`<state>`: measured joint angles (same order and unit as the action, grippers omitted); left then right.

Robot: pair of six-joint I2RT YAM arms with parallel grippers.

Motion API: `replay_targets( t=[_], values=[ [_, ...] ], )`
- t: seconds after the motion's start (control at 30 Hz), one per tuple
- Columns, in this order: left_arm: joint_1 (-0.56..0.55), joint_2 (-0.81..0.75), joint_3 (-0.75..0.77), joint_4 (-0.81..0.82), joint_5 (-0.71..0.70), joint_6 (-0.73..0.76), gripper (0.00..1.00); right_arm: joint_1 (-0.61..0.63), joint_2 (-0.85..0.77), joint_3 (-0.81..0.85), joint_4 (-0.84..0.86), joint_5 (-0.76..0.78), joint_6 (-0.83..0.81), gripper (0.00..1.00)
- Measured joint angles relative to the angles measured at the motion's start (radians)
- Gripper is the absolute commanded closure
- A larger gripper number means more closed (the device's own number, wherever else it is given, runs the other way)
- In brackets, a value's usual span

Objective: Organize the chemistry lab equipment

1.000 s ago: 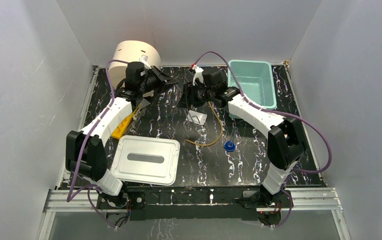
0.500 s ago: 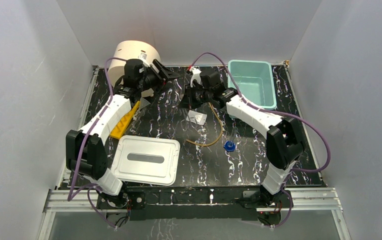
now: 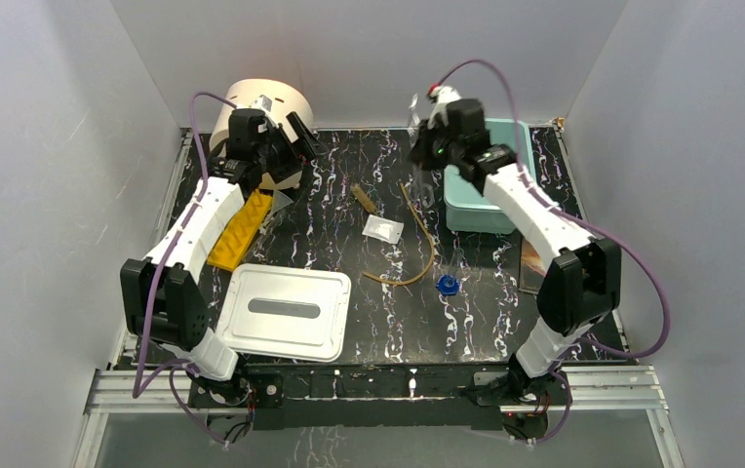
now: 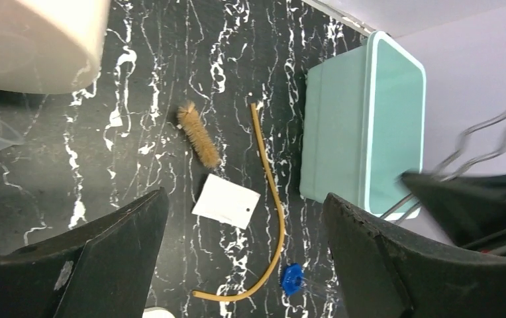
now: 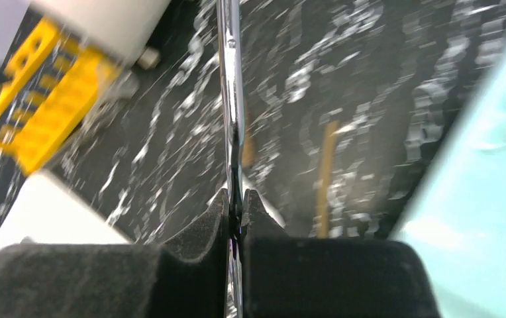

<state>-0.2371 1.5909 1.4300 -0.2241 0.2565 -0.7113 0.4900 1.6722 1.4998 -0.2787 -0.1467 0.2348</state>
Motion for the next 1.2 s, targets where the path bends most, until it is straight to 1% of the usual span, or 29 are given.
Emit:
replay_targets(
  t=[0.13, 0.27, 0.43, 0.6, 0.77, 1.0, 1.1, 1.2],
  values=[
    [0.004, -0.036, -0.026, -0.016, -0.029, 0.048, 0.14, -0.139, -0.009, 0.116, -0.061, 0.076, -0.002, 1.0],
    [0.004, -0.085, -0.064, -0.016, -0.029, 0.067, 0.14, -0.232, -0.051, 0.14, -0.09, 0.177, -0.004, 1.0],
    [0.004, -0.089, -0.065, -0.006, -0.028, 0.077, 0.14, -0.278, -0.054, 0.13, -0.105, 0.307, -0.04, 1.0],
    [0.004, -0.089, -0.069, 0.004, -0.024, 0.079, 0.13, -0.299, -0.039, 0.068, -0.097, 0.38, -0.121, 1.0],
    [0.004, -0.089, -0.09, 0.01, -0.013, 0.077, 0.13, -0.322, 0.019, 0.027, -0.061, 0.383, -0.187, 1.0],
    [0.004, -0.089, -0.095, 0.014, -0.008, 0.072, 0.13, -0.343, 0.15, -0.001, -0.011, 0.38, -0.214, 1.0],
    [0.004, -0.089, -0.095, 0.014, -0.009, 0.072, 0.13, -0.357, 0.163, -0.052, 0.002, 0.356, -0.23, 1.0],
    [0.004, -0.089, -0.095, 0.012, -0.009, 0.072, 0.13, -0.392, 0.192, -0.059, 0.018, 0.317, -0.242, 1.0]
  ],
)
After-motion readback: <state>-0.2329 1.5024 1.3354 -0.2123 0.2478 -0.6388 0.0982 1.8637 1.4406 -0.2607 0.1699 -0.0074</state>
